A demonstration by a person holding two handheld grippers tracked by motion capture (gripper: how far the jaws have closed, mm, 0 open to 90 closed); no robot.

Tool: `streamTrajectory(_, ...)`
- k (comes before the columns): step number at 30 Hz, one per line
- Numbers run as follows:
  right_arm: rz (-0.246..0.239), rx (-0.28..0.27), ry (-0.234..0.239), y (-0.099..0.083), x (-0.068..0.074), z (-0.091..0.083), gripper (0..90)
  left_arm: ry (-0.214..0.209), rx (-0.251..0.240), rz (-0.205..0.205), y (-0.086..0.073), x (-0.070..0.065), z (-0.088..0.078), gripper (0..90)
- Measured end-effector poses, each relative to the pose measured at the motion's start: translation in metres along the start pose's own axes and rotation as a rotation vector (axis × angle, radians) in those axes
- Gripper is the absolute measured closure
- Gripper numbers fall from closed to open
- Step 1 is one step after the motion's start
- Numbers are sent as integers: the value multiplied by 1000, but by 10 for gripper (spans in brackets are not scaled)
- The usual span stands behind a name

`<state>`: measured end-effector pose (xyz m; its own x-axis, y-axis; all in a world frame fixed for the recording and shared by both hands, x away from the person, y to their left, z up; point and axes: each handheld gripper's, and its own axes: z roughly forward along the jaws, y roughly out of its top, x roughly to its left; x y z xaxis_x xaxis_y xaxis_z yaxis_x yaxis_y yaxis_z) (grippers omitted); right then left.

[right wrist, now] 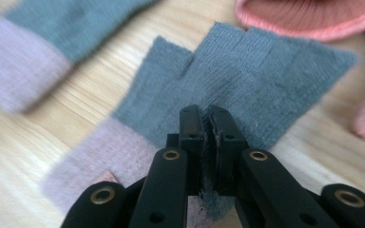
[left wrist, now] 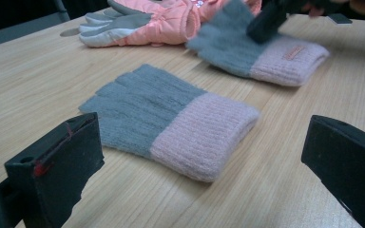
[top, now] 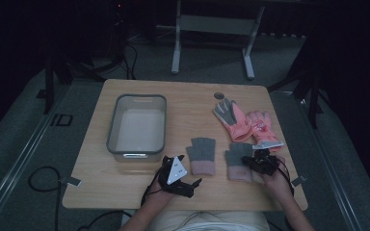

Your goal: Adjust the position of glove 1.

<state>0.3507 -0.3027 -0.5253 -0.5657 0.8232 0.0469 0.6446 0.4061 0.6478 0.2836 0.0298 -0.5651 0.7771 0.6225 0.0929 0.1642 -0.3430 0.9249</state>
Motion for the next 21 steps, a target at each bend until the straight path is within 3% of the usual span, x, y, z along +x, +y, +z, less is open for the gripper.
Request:
streamTrajectory(10, -14, -106, 5, 44, 8, -32, 853, -6, -3, -5, 0, 1, -1, 0)
streamTrajectory(21, -42, -168, 85, 83, 38, -31, 853, -5, -3, -1, 0, 0, 0, 0)
